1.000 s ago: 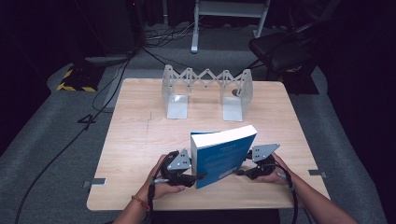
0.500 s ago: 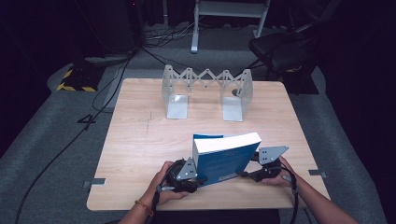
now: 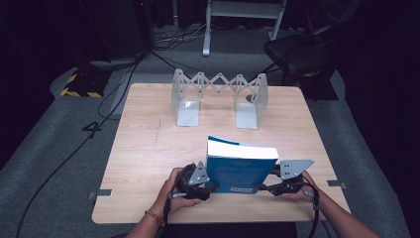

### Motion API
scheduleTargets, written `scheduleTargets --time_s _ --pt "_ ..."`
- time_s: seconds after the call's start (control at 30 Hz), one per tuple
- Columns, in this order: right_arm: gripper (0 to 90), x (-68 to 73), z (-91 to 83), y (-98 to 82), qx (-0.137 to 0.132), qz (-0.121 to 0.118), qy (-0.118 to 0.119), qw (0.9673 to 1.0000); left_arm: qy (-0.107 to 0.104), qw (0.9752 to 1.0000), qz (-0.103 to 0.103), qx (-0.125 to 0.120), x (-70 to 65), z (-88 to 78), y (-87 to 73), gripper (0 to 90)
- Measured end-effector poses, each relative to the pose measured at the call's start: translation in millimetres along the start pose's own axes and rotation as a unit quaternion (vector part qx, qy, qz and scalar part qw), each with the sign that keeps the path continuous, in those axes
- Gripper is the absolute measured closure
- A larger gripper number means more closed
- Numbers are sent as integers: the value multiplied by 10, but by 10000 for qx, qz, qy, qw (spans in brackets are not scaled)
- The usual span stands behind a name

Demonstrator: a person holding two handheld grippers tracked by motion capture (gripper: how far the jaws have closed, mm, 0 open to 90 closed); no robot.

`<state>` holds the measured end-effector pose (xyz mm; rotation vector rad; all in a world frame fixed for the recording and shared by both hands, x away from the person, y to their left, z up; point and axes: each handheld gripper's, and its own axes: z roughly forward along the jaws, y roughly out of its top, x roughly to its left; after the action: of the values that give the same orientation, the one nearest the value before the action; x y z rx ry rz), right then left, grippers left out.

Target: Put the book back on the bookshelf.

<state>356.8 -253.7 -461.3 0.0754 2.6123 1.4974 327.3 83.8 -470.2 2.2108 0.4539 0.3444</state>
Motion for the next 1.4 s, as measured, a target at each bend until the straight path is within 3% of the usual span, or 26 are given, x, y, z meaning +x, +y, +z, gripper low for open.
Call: scheduleTargets --time_s 0.13,0.17,0.23,0.6,0.67,0.73,0.93,1.1,1.3,1.4 --pt "578 36 -17 89 -162 -3 -51 9999 48 9999 -81 -139 12 -38 2 381" --pt "581 51 -21 115 -201 -6 -54 9998 87 9992 -222 -327 40 -88 -2 381" --pt "587 75 -22 166 -246 -73 -57 9997 109 9985 -336 -416 68 -120 -11 382" --pt "581 122 -26 313 -370 -86 -264 9989 190 9985 -284 -434 58 -110 10 369" --pt "581 132 -41 352 -448 -56 -309 9985 214 9979 -362 -482 53 -98 24 368" --pt "579 144 -60 398 -504 -59 -428 9978 323 9976 -321 -517 47 -86 49 358" --pt "573 176 -122 444 -534 -63 -843 9950 563 9960 -283 -633 81 23 166 321" --pt "573 148 -200 428 -573 -48 -1011 9932 533 9957 -299 -690 133 122 250 308" --pt "577 81 -361 399 -581 -39 -1333 9894 576 9959 -172 -682 198 337 432 303" --pt "581 61 -423 384 -607 -28 -1468 9873 634 9940 -237 -857 222 419 515 305"
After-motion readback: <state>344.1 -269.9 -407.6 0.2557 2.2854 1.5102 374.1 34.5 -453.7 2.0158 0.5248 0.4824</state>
